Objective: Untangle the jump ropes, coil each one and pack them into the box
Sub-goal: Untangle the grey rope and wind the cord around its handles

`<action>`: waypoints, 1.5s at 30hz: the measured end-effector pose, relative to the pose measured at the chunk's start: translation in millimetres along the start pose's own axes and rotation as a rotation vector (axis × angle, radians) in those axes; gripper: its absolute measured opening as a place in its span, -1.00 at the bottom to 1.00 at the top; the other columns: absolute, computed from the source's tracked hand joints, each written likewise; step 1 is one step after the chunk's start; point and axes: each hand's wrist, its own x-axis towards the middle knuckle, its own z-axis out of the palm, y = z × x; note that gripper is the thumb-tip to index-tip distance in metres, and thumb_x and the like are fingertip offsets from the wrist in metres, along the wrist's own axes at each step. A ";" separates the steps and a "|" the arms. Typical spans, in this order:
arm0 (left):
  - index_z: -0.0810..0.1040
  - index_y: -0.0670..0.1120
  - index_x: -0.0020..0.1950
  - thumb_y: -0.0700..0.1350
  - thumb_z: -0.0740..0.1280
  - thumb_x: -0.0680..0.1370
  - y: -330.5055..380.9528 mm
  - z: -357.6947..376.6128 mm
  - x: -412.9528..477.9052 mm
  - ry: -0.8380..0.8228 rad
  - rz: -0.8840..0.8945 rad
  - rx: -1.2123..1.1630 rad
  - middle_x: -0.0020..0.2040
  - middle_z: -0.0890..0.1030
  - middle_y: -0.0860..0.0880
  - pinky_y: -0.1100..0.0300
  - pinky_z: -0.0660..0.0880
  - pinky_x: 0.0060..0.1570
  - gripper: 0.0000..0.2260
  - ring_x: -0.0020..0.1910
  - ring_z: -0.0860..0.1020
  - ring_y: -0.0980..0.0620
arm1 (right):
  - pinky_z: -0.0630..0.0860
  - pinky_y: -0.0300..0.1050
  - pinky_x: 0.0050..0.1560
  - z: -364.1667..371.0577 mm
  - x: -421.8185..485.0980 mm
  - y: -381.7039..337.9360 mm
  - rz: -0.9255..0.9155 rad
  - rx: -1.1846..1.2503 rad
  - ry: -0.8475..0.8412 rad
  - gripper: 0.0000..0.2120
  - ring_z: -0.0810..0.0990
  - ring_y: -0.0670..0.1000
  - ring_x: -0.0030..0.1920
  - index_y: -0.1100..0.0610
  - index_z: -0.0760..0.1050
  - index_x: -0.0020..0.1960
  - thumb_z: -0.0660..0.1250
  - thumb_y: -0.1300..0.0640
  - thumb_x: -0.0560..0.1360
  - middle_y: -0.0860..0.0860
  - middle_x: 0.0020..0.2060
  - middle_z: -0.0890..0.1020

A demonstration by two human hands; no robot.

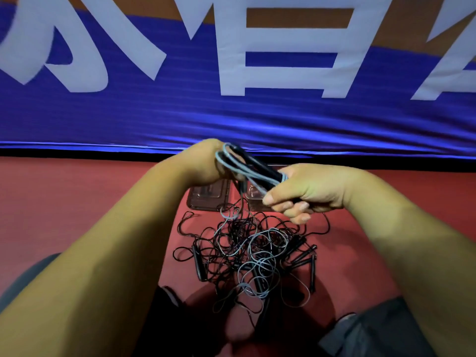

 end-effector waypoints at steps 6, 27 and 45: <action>0.77 -0.15 0.02 -0.33 0.49 0.52 11.8 -7.7 -4.9 -0.136 0.070 -0.366 -0.02 0.75 -0.15 0.22 0.60 0.00 -0.86 -0.08 0.71 -0.02 | 0.28 -0.22 -0.48 10.9 4.6 2.0 0.244 -0.179 -0.151 -0.80 0.25 -0.09 -0.54 0.07 0.37 0.07 0.31 0.33 0.66 0.05 -0.38 0.32; 0.69 0.07 0.11 -0.10 0.52 0.50 50.4 20.3 1.4 0.059 0.133 0.304 -0.21 0.58 0.13 0.19 0.34 -0.25 -0.79 -0.17 0.54 0.07 | 0.65 -0.04 -0.23 -10.9 30.6 5.8 0.215 -0.814 0.905 -0.88 0.72 0.19 -0.25 0.08 0.59 0.05 0.35 0.06 0.58 0.12 -0.13 0.72; 0.59 -0.12 0.23 -0.25 0.21 0.63 62.6 37.8 -8.4 0.011 -0.385 0.553 0.13 0.63 -0.15 -0.03 0.50 -0.10 -0.76 0.08 0.62 -0.24 | 0.55 -0.18 -0.46 4.4 37.4 0.4 0.185 -0.773 0.813 -0.79 0.56 0.00 -0.59 0.07 0.57 0.20 0.39 0.05 0.59 0.06 -0.27 0.68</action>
